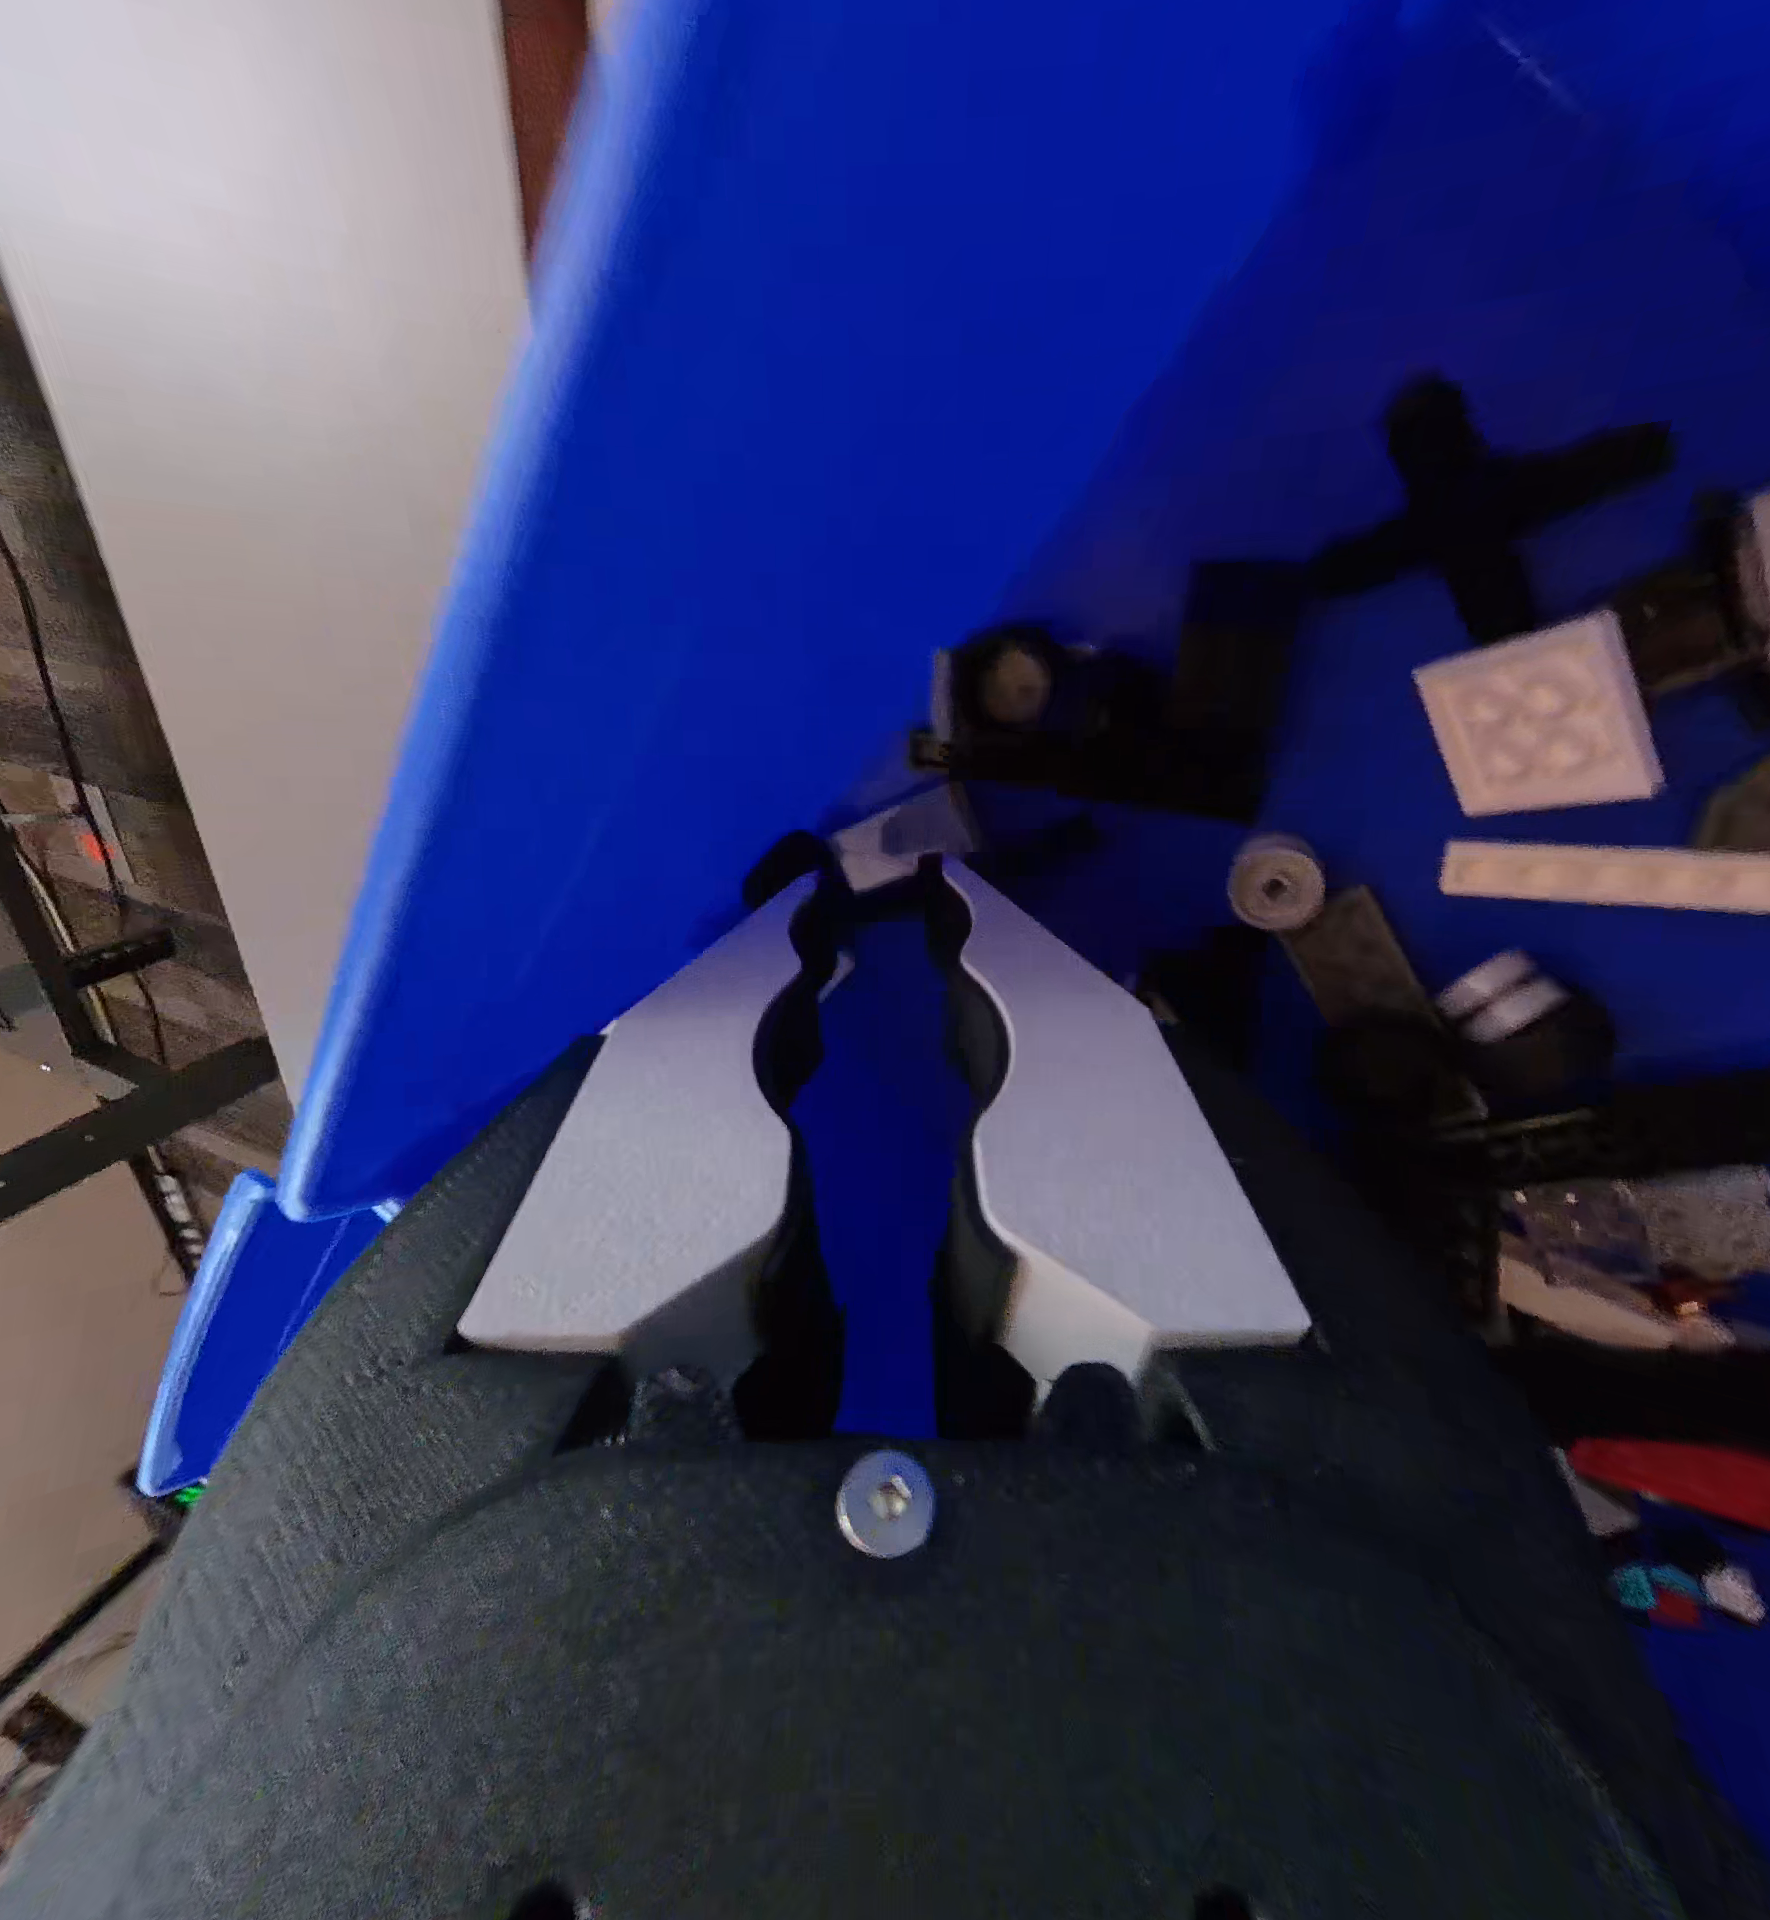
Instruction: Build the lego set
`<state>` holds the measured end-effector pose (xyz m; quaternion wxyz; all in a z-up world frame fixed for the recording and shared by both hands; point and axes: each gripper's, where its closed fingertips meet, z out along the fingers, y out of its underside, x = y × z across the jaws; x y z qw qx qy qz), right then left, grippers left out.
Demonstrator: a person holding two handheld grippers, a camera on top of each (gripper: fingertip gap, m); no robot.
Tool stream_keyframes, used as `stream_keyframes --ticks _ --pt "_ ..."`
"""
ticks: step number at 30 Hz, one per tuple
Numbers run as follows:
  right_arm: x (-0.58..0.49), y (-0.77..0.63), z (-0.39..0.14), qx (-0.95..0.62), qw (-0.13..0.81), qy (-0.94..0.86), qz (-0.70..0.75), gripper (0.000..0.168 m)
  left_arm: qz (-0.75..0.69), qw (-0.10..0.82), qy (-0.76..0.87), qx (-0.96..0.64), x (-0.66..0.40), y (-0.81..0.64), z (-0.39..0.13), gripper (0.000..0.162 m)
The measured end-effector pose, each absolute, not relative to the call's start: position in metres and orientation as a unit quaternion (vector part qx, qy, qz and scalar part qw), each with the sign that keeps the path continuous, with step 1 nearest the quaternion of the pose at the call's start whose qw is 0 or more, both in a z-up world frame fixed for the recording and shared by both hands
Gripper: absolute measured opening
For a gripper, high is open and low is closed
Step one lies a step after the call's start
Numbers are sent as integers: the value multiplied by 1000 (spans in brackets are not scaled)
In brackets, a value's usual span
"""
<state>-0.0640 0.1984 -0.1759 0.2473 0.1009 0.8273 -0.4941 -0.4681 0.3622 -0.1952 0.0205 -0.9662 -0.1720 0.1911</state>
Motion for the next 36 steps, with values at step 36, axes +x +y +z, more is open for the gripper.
stream_keyframes --ticks 36 --pt "-63 198 -178 98 240 833 -490 42 28 47 -246 -968 -432 379 -208 19"
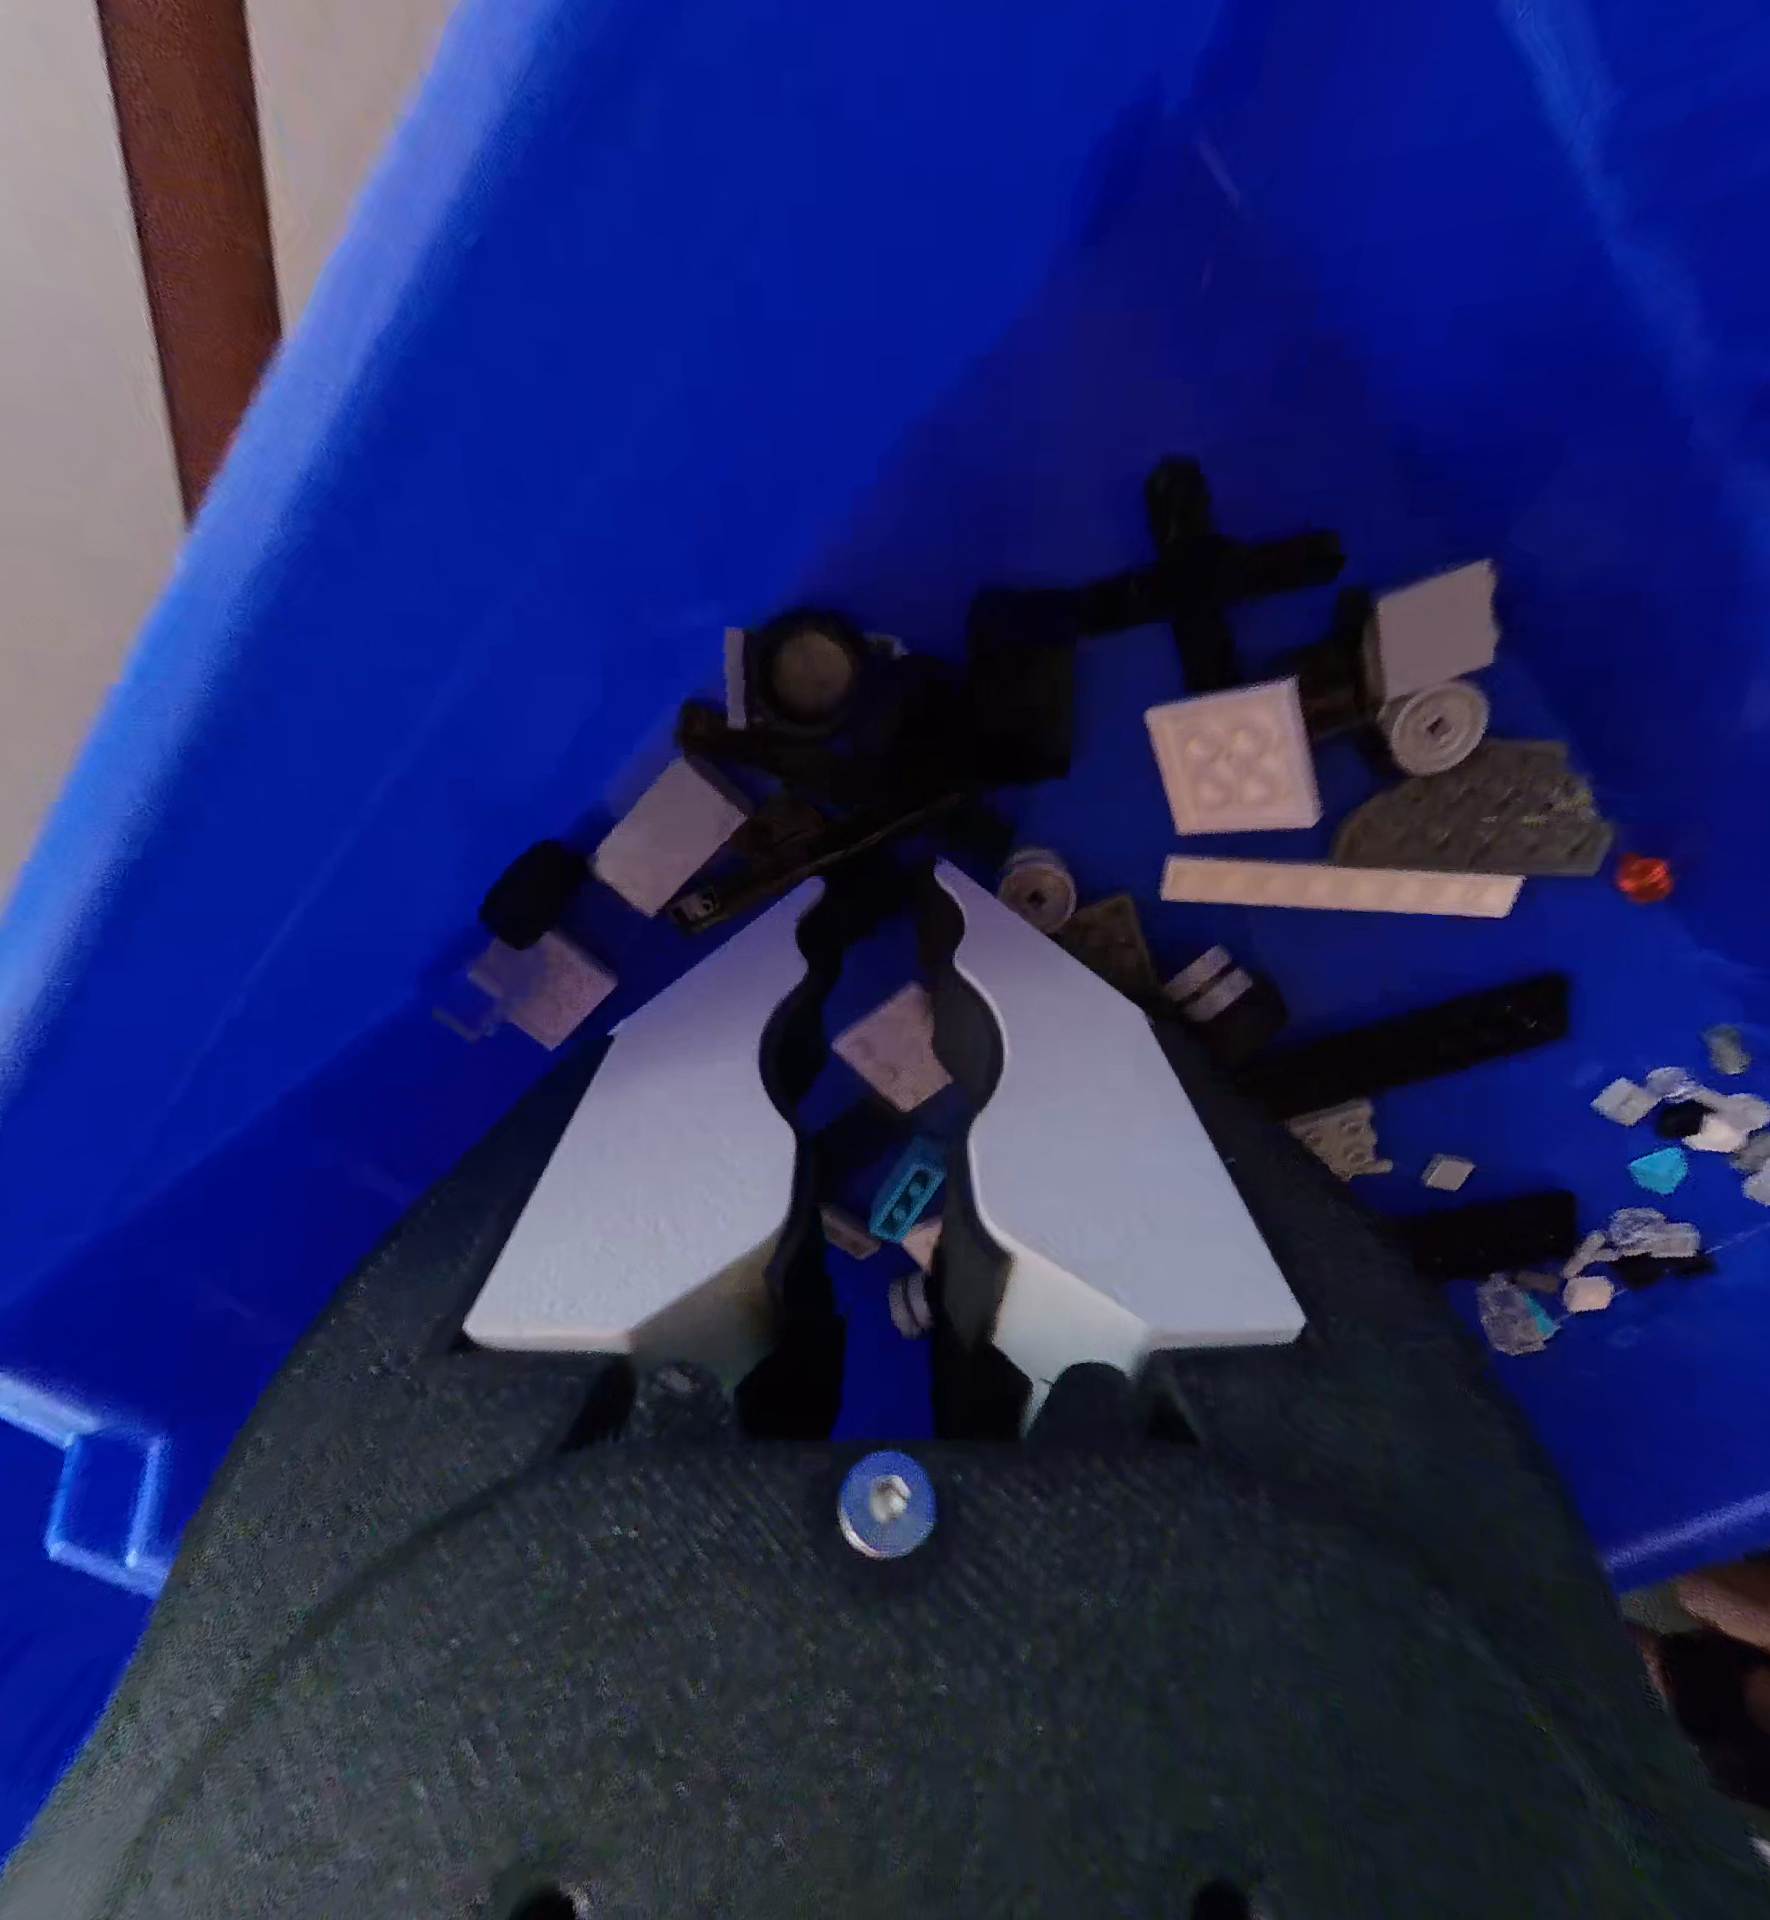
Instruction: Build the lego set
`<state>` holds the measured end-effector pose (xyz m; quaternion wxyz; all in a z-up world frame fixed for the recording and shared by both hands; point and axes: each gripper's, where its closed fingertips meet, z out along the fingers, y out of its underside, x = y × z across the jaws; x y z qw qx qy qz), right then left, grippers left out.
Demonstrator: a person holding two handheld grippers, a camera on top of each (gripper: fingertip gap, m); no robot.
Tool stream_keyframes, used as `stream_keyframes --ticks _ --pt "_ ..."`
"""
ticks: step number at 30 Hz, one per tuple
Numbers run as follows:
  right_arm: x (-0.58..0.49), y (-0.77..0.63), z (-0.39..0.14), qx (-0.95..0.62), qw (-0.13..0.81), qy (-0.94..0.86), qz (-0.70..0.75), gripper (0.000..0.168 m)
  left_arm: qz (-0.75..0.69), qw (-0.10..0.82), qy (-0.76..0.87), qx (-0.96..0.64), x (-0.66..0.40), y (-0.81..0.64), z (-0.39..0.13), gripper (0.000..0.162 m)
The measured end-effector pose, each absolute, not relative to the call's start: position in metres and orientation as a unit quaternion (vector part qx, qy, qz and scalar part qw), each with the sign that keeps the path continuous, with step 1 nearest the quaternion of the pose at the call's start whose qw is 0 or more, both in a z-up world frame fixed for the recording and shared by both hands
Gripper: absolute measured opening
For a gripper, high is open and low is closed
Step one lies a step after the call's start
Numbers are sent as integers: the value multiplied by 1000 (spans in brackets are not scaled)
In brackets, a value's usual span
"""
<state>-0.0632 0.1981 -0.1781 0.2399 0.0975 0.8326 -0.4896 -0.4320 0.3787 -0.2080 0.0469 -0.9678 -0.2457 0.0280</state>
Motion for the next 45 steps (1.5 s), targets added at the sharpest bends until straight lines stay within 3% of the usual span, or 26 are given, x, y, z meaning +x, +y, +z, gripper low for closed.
stream_keyframes --ticks 10,30,39,45 --pt "-64 198 -178 99 239 833 -490 42 73 89 -300 -947 -437 374 -195 26" --pt "-63 197 -180 94 230 839 -485 42 82 90 -324 -938 -442 373 -212 17" --pt "-63 197 -182 94 227 841 -482 42 78 55 -277 -956 -412 349 -184 17" --pt "-62 197 -183 90 223 844 -479 42 90 86 -280 -952 -393 336 -162 17"
